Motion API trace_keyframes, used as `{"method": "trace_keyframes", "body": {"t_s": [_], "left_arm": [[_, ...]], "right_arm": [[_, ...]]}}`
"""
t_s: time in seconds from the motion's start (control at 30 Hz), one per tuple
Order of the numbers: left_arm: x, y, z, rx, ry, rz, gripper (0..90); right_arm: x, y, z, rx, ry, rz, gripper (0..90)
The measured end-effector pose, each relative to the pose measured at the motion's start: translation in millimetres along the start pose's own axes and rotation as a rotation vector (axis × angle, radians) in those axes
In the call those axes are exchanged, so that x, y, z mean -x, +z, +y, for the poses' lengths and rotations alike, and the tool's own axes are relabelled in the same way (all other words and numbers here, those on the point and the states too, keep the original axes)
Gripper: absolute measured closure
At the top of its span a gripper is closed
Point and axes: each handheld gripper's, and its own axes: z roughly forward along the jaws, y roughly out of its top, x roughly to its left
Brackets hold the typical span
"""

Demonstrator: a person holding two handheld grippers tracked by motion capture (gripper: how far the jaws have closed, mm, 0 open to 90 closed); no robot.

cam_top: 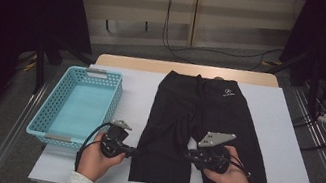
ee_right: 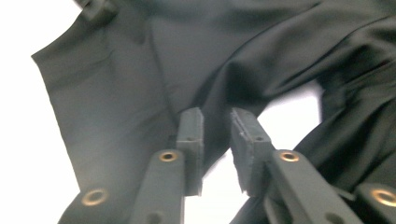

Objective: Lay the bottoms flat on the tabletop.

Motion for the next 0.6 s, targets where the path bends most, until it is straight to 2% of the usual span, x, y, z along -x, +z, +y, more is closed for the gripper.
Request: {"method": "trace_keyframes", "body": {"t_s": [0.07,0.17,0.27,0.37,0.4,0.47,0.53,0.6], "left_arm": [[-1.3,-1.7,-0.1,0.009,-0.005,0.000,89.1],[-2.9,-3.6,-1.0,0.006,-0.008,0.012,89.0],[-3.8,-3.3,-1.3,0.010,-0.013,0.008,89.0],[-4.2,-2.9,-1.7,0.010,-0.018,0.007,89.0],[-4.2,-3.4,-1.4,0.014,-0.019,0.008,89.0],[-3.7,-4.7,-1.3,0.021,-0.017,0.006,89.0],[-3.9,-4.8,-1.0,0.015,-0.012,0.006,89.0],[-4.0,-4.4,-0.5,0.016,-0.012,0.006,89.0]], "right_arm": [[1.3,3.8,2.9,0.008,0.013,-0.023,72.4],[3.0,12.9,5.5,0.009,0.025,-0.062,65.6],[2.0,21.4,6.3,-0.003,0.040,-0.038,61.1],[-1.7,29.4,5.7,-0.034,0.021,-0.044,61.9],[-2.1,31.2,5.0,-0.040,0.019,-0.046,64.2],[-0.6,30.4,5.2,-0.039,0.026,-0.038,76.0],[2.6,29.2,4.5,-0.046,0.037,-0.055,85.3],[6.3,26.9,3.1,-0.046,0.052,-0.043,90.0]]}}
